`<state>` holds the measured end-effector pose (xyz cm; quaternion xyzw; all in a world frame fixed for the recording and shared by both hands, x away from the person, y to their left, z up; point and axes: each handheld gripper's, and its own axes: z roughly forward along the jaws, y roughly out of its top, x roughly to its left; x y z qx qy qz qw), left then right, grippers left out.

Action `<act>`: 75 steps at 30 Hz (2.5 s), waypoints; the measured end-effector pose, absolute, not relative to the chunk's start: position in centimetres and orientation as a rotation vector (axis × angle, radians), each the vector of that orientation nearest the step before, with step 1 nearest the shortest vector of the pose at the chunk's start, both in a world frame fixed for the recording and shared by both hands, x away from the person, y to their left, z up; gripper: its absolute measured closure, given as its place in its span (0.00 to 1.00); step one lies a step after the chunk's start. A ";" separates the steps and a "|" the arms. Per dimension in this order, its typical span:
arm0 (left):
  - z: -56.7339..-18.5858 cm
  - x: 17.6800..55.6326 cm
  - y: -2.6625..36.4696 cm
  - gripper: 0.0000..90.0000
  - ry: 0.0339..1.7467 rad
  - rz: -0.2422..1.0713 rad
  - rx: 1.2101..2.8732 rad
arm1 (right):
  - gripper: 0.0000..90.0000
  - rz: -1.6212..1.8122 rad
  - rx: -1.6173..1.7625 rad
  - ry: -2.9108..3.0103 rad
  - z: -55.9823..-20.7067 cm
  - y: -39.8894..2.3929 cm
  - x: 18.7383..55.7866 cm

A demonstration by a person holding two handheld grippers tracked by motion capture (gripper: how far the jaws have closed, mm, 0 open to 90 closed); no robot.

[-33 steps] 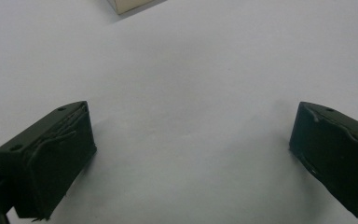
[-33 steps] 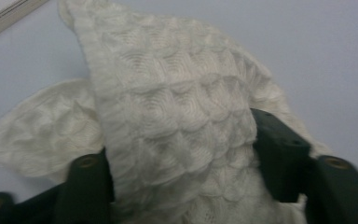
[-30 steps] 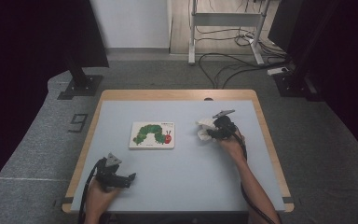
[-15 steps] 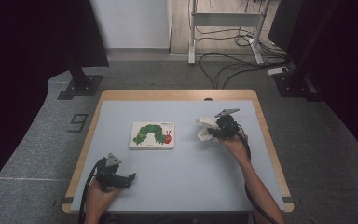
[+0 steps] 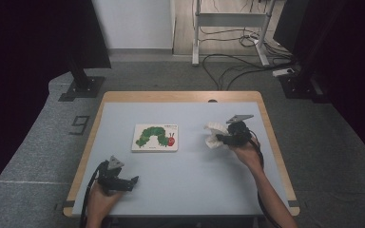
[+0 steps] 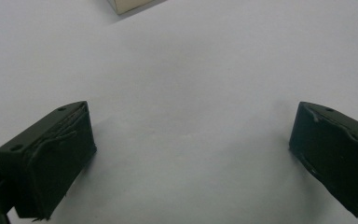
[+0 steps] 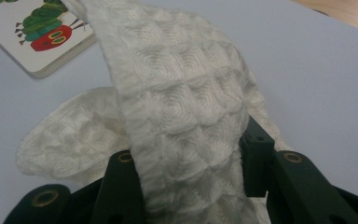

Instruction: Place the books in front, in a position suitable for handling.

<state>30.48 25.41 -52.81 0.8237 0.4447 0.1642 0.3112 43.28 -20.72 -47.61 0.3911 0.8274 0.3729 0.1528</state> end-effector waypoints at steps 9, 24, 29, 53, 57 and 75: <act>-52.8 30.5 25.4 0.00 1.174 0.433 2.174 | 0.66 1.088 1.117 2.359 -47.1 -22.5 41.3; -52.8 30.5 25.4 0.00 1.173 0.434 2.175 | 0.66 1.091 1.146 2.326 -47.2 -26.1 36.8; -52.8 30.5 25.4 0.00 1.173 0.435 2.175 | 0.65 1.090 1.155 2.312 -47.2 -27.1 35.5; -52.8 30.5 25.4 0.00 1.175 0.433 2.174 | 0.64 1.017 1.187 2.292 -49.5 -28.9 31.8; -52.8 30.5 25.4 0.00 1.175 0.433 2.174 | 0.63 0.992 1.195 2.296 -50.5 -29.0 31.7; -52.8 30.5 25.4 0.00 1.176 0.433 2.174 | 0.24 1.078 1.193 2.307 -51.6 -29.3 31.5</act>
